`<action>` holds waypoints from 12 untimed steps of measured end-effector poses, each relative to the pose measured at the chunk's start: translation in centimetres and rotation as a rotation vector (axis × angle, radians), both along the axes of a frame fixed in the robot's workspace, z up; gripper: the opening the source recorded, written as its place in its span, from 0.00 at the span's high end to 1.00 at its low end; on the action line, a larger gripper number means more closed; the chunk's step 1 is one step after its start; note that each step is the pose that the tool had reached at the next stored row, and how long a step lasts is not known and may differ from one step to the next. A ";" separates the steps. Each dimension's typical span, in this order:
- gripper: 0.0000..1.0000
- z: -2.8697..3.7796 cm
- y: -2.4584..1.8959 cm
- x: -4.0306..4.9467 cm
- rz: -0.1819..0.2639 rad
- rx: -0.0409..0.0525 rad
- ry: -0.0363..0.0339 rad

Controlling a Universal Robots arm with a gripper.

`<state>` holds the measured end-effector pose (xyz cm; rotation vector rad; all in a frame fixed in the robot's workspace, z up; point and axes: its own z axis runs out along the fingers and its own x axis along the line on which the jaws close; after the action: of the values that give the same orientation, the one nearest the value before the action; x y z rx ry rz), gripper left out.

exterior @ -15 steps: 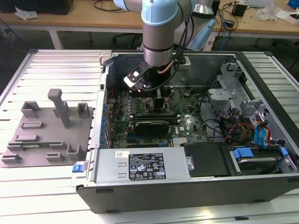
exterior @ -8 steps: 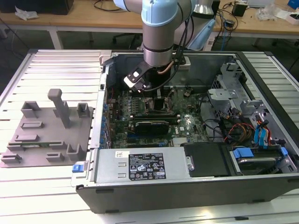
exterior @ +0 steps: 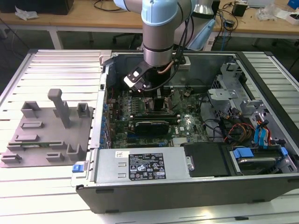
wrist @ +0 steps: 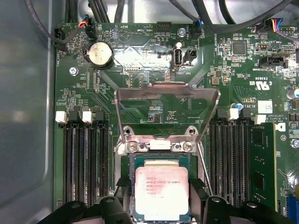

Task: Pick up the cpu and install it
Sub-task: 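Place the cpu into insertion slot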

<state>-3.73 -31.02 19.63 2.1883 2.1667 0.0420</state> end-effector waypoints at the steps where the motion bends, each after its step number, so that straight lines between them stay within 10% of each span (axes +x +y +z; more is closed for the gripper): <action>1: 0.38 0.01 0.00 0.00 0.000 -0.0001 0.0001; 12: 0.31 0.02 0.00 0.00 0.000 0.0025 0.0001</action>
<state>-3.74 -31.02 19.65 2.1897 2.1679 0.0446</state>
